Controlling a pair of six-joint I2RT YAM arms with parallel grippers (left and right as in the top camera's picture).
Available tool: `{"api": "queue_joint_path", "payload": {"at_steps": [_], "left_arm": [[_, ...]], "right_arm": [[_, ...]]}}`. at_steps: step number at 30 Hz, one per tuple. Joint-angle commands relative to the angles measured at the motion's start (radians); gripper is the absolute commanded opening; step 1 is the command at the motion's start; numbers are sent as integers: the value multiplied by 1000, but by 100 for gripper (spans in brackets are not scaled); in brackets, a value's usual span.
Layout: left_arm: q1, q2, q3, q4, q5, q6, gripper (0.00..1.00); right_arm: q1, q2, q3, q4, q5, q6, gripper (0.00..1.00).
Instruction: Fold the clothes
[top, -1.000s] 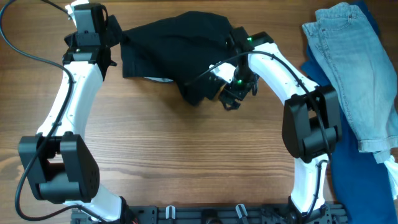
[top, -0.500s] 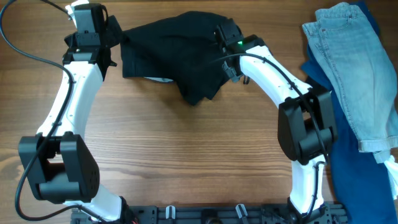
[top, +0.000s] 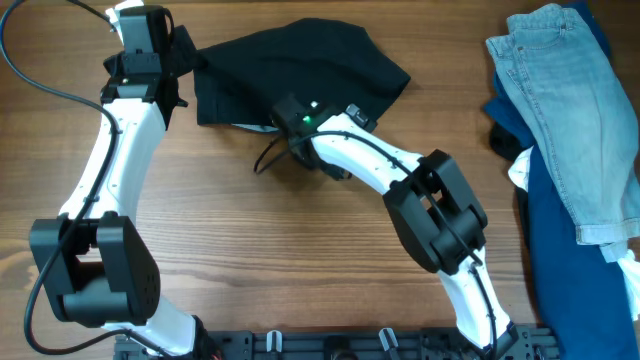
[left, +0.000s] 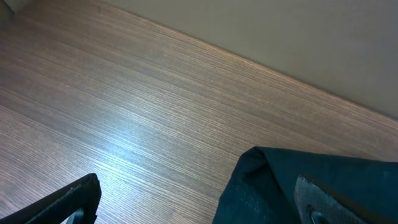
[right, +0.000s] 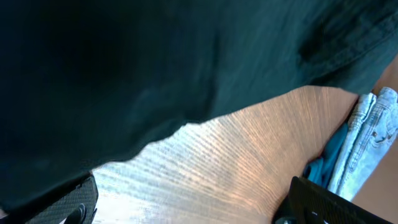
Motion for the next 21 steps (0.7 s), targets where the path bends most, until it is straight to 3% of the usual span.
{"api": "queue_joint_path", "payload": {"at_steps": [1, 8, 11, 15, 21], "left_arm": [[1, 8, 12, -5, -13, 17, 100], [1, 8, 12, -8, -13, 17, 100], [1, 8, 12, -9, -13, 17, 100], [2, 8, 12, -20, -13, 17, 100], [3, 8, 12, -19, -13, 17, 100]], "right_arm": [[-2, 30, -1, -50, 21, 56, 100], [150, 28, 24, -76, -105, -66, 100], [208, 28, 49, -61, -58, -116, 100], [182, 28, 55, -51, -65, -108, 93], [63, 28, 54, -18, -114, -117, 96]]}}
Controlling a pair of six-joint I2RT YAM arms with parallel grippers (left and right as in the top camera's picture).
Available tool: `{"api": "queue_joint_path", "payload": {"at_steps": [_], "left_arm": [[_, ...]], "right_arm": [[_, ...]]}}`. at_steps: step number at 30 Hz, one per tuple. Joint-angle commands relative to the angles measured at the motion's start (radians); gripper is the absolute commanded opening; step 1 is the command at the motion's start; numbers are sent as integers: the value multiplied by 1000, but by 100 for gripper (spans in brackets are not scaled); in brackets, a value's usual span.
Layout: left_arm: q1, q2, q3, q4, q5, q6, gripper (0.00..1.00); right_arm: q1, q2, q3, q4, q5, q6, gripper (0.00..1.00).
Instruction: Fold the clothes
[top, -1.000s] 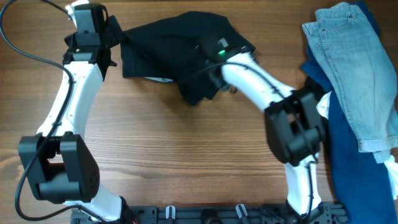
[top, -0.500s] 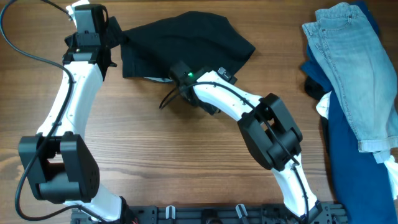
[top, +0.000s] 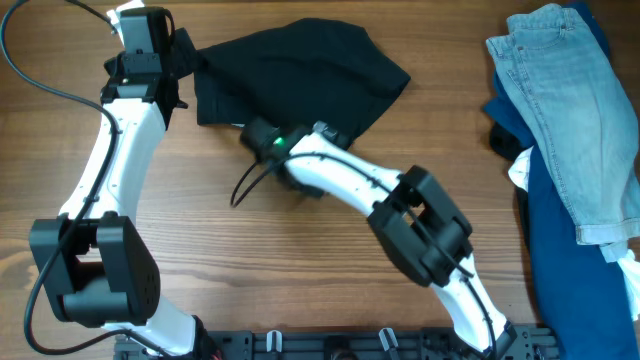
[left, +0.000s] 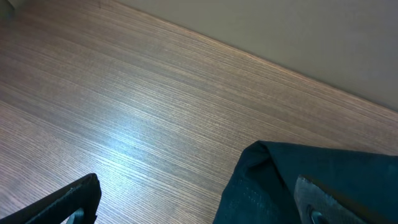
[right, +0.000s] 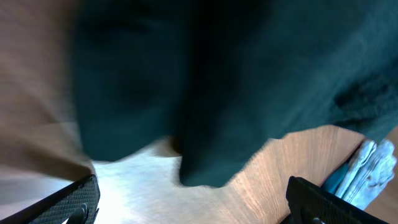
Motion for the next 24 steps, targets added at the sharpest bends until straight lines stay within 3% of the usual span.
{"api": "queue_joint_path", "payload": {"at_steps": [1, 4, 12, 14, 17, 19, 22, 24], "left_arm": [[3, 8, 12, 0, -13, 13, 100], [3, 8, 12, 3, -13, 13, 100], [3, 8, 12, 24, -13, 12, 100], [3, 8, 12, 25, -13, 13, 100], [3, 8, 12, 25, -13, 12, 100], [3, 8, 12, 25, -13, 12, 100], [3, 8, 12, 27, -13, 12, 100], [3, 8, 12, 27, -13, 12, 100]], "right_arm": [[-70, 23, 20, 8, -48, -11, 96], [-108, 23, 20, 9, -56, -10, 84], [-110, 24, 20, 9, -64, -11, 80], [-110, 24, 20, 9, -65, -10, 63], [-106, 24, 20, 9, -65, -11, 56], [-106, 24, 20, 6, -72, -37, 28], [-106, 24, 20, 2, -80, -36, 4], [-106, 24, 20, 3, -88, -37, 4]]}}
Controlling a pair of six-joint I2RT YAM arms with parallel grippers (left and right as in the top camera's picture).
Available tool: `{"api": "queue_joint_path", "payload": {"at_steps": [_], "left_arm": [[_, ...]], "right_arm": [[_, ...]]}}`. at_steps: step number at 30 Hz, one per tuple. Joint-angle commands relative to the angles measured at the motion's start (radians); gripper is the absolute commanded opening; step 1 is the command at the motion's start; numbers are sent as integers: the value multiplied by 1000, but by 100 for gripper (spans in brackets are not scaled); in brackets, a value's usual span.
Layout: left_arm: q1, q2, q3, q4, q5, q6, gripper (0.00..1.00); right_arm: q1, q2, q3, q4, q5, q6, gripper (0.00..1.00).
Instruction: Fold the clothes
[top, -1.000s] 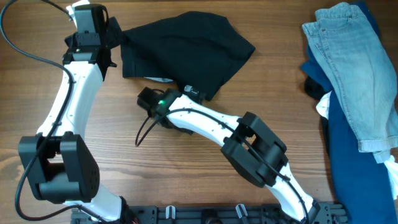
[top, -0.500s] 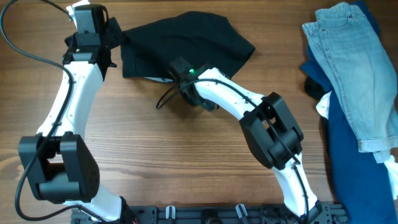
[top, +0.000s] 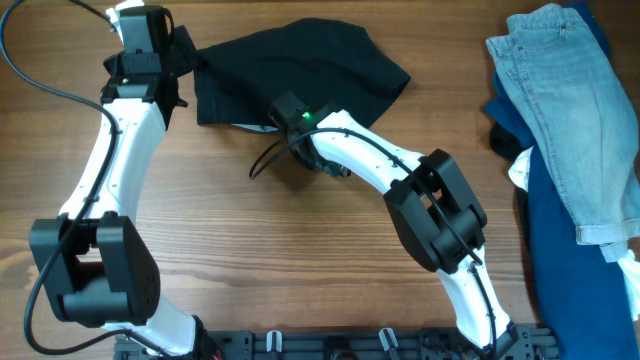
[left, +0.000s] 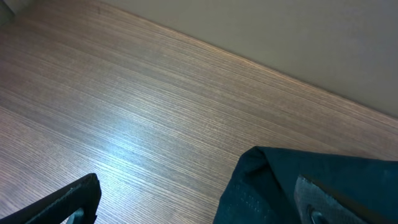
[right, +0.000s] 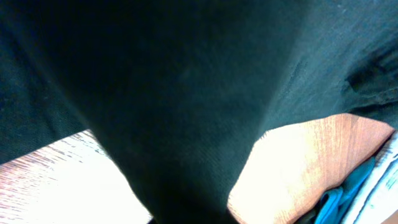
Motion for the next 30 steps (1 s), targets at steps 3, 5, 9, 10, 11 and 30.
{"api": "queue_joint_path", "payload": {"at_steps": [3, 5, 9, 10, 11, 30], "left_arm": [[3, 8, 12, 6, -13, 10, 100], [3, 8, 12, 6, -13, 9, 100], [3, 8, 12, 2, -13, 10, 100], [3, 8, 12, 1, -13, 9, 100], [3, 8, 12, 2, -13, 10, 100], [3, 8, 12, -7, -5, 9, 100]], "right_arm": [[8, 24, 19, 5, -19, -3, 4], [8, 24, 19, 9, -10, -2, 4], [1, 22, 20, 47, 62, 28, 4], [-4, 17, 21, 62, 72, 27, 4], [-10, 10, 21, 74, 71, 28, 4], [-246, -117, 85, 114, -49, 256, 4]]}}
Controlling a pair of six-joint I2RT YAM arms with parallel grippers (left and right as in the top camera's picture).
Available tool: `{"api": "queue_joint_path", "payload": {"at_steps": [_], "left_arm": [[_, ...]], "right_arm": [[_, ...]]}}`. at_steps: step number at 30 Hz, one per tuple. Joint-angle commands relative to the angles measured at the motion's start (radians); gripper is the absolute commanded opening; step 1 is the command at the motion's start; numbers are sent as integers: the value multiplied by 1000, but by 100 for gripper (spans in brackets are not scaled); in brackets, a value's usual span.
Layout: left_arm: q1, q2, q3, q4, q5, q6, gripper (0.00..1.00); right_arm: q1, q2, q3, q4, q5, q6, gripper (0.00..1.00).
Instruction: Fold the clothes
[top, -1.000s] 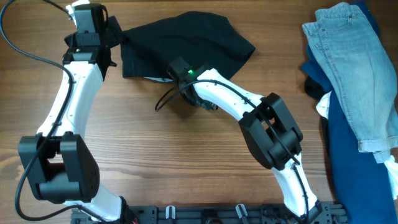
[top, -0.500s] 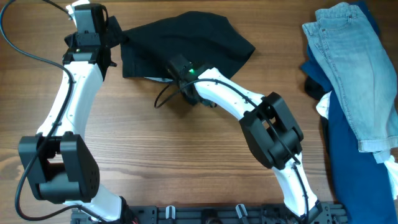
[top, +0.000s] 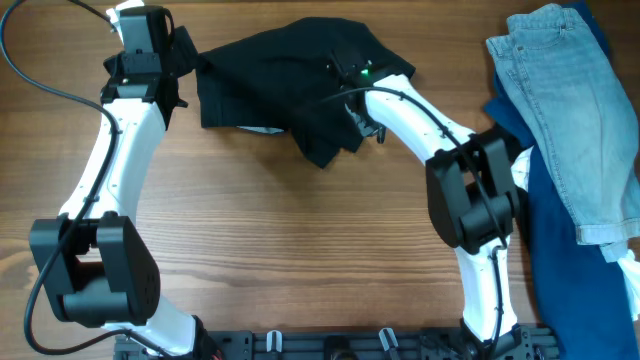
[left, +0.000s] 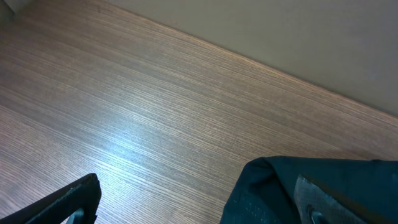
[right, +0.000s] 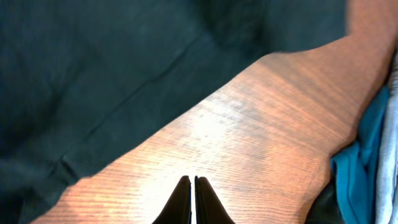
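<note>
A black garment (top: 290, 65) lies crumpled at the back middle of the table, with a flap hanging toward the front at its lower middle. My left gripper (top: 182, 58) is at its left corner, open; in the left wrist view (left: 196, 202) the cloth corner (left: 292, 186) lies against the right finger. My right gripper (top: 366, 128) is at the garment's right side. In its wrist view (right: 193, 180) the jaws are shut with nothing between them, over bare wood, with the dark cloth (right: 93, 74) up and to the left.
A pile of clothes fills the right edge: light blue jeans (top: 560, 100) over a dark blue garment (top: 560, 250), whose blue cloth (right: 360, 162) also shows in the right wrist view. Bare wooden table (top: 300, 250) stretches across the front.
My right gripper has moved from the garment's lower middle edge, where cloth filled its view, to the garment's right side, shut and empty. A flap now hangs at the lower middle. The left arm has stayed put.
My right gripper was open at the garment's front edge, then further left, still open with cloth before it. Then it was back at the middle edge with cloth covering its view. Now it is shut at the right side. The left gripper stayed open at the left corner.
</note>
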Motion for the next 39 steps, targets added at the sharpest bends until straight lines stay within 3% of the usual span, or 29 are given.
{"api": "queue_joint_path", "payload": {"at_steps": [1, 2, 4, 5, 6, 17, 23, 30, 39], "left_arm": [[3, 8, 12, -6, -1, 8, 100], [3, 8, 12, -9, -1, 8, 100], [3, 8, 12, -8, -1, 8, 100], [3, 8, 12, -8, -1, 9, 100], [3, 8, 12, -8, -1, 8, 100], [3, 8, 12, -12, -2, 9, 100], [3, 8, 12, -19, -2, 10, 100], [3, 8, 12, -14, -2, 10, 100], [3, 8, 12, -16, -2, 9, 100]], "right_arm": [[2, -112, 40, 42, -50, -2, 4], [2, -130, 40, 56, -106, 4, 4], [6, -135, 40, 35, -253, -43, 66], [10, -134, 40, 9, -287, -62, 90], [16, -130, 40, -10, -277, -62, 100], [209, -61, 27, -4, -95, -194, 100], [193, 45, 3, 224, 312, -320, 100], [162, 47, 0, 269, 301, -331, 100], [254, 46, 0, 118, 190, -235, 100]]}}
